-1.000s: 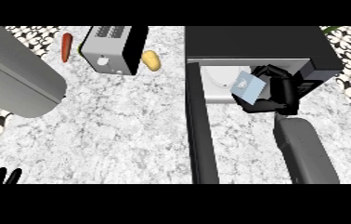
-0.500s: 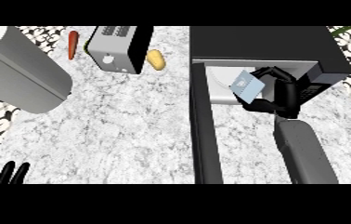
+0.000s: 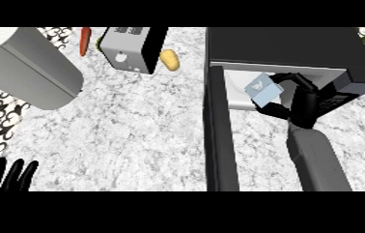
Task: Pick up the milk, place it into the microwave and close the microwave
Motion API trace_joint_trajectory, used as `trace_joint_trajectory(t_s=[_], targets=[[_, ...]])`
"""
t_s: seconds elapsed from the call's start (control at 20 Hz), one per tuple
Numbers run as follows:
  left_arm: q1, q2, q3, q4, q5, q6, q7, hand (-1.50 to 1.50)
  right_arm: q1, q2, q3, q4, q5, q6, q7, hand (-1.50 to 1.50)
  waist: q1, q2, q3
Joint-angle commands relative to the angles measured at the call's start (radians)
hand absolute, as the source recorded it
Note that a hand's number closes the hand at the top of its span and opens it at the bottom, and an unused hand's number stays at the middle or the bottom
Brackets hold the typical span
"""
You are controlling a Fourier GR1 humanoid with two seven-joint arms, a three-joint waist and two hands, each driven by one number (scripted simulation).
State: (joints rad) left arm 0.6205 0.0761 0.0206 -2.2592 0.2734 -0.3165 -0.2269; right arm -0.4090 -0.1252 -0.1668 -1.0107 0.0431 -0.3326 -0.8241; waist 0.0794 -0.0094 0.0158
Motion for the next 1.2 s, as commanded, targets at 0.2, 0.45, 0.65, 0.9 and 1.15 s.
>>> trace_joint_trajectory(t_s=[0.2, 0.45, 0.65, 0.9, 1.15], targets=[[-0.027, 0.013, -0.014, 0.009, -0.047, 0.000, 0.009, -1.50, -0.138, -0.062, -0.028, 0.155, 0.138, -0.236, 0.096, -1.50, 0.092, 0.063, -0.019], [-0.065, 0.020, -0.008, 0.019, -0.078, 0.016, 0.020, -1.50, -0.112, -0.060, -0.039, 0.154, 0.188, -0.282, 0.060, -1.50, 0.113, 0.077, -0.016], [-0.089, 0.025, -0.026, 0.027, -0.087, 0.008, 0.026, -1.50, -0.114, -0.059, -0.048, 0.146, 0.214, -0.296, 0.062, -1.50, 0.124, 0.077, -0.017], [-0.108, 0.020, -0.052, 0.034, -0.099, 0.007, 0.033, -1.50, -0.074, -0.012, -0.027, 0.163, 0.177, -0.189, 0.095, -1.50, 0.135, 0.077, -0.014], [-0.128, 0.022, -0.071, 0.042, -0.122, 0.007, 0.042, -1.50, -0.208, -0.031, -0.029, 0.276, 0.164, -0.124, 0.200, -1.50, 0.129, 0.069, -0.013]])
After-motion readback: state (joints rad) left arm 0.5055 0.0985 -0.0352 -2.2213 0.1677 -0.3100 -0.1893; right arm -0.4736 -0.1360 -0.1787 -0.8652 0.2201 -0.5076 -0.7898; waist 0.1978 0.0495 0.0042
